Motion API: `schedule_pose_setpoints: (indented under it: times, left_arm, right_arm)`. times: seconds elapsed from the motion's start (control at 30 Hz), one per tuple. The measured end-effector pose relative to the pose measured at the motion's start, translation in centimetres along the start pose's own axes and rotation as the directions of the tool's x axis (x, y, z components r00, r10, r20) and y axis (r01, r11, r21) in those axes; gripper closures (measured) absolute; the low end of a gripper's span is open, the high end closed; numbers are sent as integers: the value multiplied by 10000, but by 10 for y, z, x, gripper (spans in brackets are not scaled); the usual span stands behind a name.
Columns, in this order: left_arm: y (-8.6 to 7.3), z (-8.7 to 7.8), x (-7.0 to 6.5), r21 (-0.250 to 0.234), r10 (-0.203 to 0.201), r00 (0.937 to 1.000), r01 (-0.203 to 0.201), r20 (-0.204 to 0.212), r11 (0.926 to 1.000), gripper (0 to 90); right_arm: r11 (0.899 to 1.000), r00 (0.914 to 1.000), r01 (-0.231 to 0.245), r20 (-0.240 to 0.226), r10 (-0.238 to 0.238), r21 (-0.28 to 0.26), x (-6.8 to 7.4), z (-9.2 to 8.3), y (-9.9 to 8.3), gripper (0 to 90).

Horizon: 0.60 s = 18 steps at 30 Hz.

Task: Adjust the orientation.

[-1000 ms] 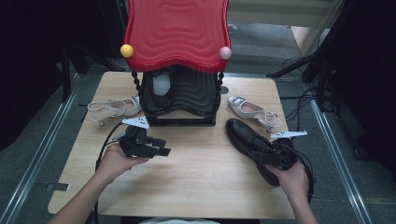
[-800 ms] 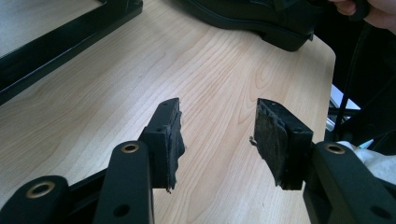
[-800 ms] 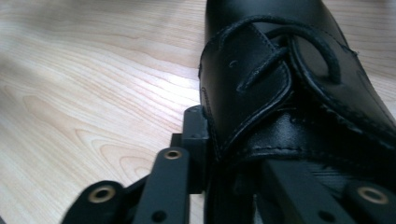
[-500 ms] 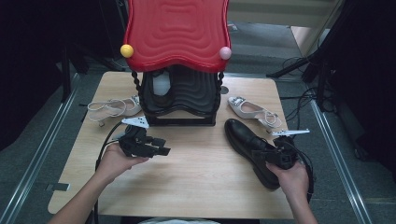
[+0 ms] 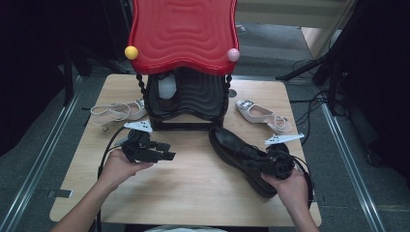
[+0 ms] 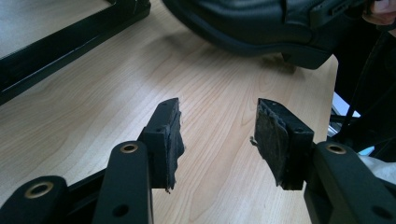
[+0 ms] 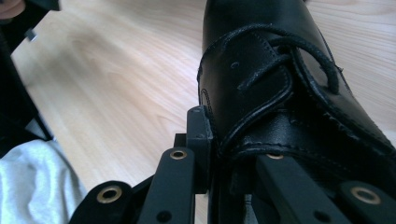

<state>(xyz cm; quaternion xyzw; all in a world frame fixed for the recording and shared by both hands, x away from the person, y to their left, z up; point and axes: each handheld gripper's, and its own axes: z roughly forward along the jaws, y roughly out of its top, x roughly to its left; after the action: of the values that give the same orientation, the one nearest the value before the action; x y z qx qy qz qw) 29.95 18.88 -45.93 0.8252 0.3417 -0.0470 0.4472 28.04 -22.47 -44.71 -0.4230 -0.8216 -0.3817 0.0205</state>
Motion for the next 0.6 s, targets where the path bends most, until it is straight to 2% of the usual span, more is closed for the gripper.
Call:
schedule_pose_setpoints:
  times: [0.13,0.2,0.23,0.33,0.37,0.43,0.53,0.6]
  left_arm:
    - [-2,0,-1,-41,11,10000,-11,28,10000,534]
    - [-3,0,-2,-95,-26,10000,27,29,10000,533]
    - [-4,-1,-2,-74,-15,10000,15,-10,10000,533]
    - [-6,-2,-2,-116,-68,9999,66,-140,9999,520]
    - [-6,-2,-2,-116,-68,9999,66,-140,9999,514]
    - [-9,-2,-2,-140,-150,9995,146,-271,9998,505]
    - [-12,-3,-1,6,-94,9990,94,-427,10000,476]
    - [-13,-3,-1,-62,-127,9989,124,-441,9999,476]
  right_arm:
    - [9993,9985,329,-451,-320,197,13,13,8,826]
    - [9988,9979,425,-498,-413,232,15,16,9,826]
    - [9977,9964,580,-644,-556,358,22,24,13,826]
    - [9952,9938,848,-767,-809,492,28,35,18,827]
    - [9952,9938,848,-767,-809,492,28,35,18,827]
    - [9932,9906,979,-1018,-911,633,35,47,25,826]
    - [9909,9879,1138,-1138,-1052,718,41,57,31,826]
    - [9896,9864,1229,-1184,-1136,745,42,61,34,826]
